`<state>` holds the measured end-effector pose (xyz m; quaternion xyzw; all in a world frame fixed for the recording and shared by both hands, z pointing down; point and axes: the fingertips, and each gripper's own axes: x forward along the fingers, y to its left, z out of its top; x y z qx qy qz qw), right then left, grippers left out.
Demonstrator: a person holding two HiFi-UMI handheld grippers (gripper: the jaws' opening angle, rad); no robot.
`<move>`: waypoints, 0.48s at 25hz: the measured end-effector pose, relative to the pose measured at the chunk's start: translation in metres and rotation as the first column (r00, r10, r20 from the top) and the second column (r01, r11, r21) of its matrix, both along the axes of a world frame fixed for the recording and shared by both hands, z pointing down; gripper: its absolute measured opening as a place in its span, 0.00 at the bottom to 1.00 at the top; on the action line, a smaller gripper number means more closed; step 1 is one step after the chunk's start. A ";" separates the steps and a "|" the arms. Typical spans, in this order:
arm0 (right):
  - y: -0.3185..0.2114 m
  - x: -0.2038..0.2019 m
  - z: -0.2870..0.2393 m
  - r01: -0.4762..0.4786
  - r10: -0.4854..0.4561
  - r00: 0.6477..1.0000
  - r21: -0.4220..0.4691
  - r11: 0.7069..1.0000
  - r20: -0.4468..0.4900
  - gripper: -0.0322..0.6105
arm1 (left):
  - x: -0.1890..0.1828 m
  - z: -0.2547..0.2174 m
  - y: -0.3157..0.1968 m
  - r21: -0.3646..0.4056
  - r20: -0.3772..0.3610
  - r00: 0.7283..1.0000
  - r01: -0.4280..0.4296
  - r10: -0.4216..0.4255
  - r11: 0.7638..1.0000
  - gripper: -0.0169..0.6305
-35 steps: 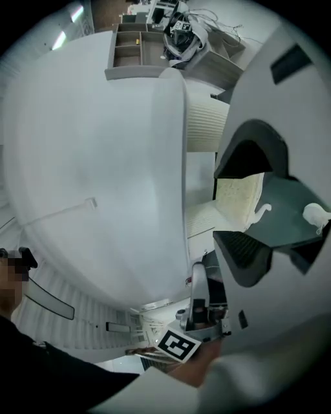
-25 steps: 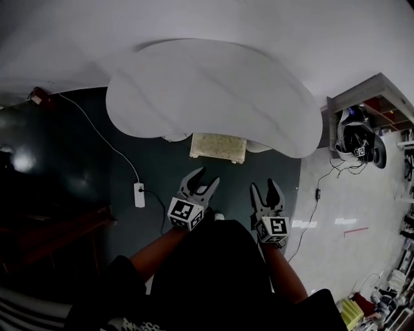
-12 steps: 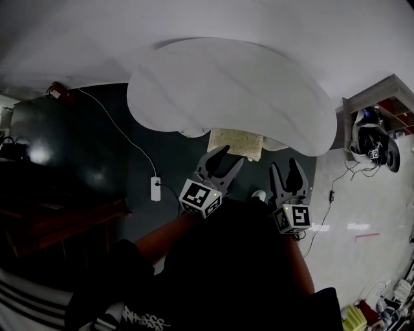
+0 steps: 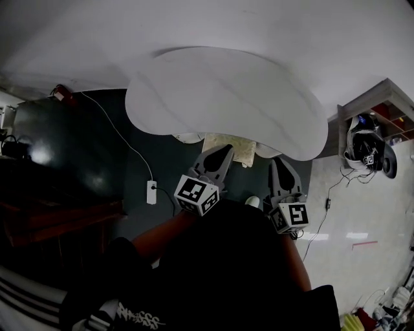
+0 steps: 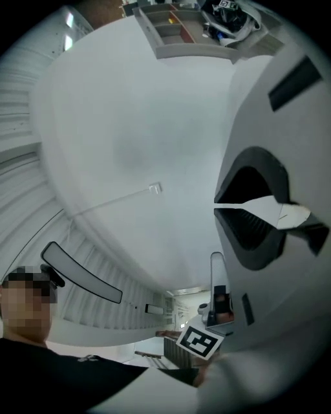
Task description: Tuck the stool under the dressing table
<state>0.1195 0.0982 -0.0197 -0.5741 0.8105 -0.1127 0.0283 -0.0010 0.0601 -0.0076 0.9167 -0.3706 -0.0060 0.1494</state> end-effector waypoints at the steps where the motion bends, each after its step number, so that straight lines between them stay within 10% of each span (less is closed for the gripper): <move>1: 0.002 0.000 -0.001 0.005 -0.005 1.000 0.006 1.000 -0.011 0.12 | 0.002 -0.002 0.001 0.004 0.005 1.000 -0.003 0.003 1.000 0.05; 12: -0.013 -0.016 -0.029 -0.048 0.052 0.998 0.085 0.995 -0.048 0.12 | -0.010 -0.008 -0.003 0.066 0.061 0.998 0.016 -0.020 0.998 0.05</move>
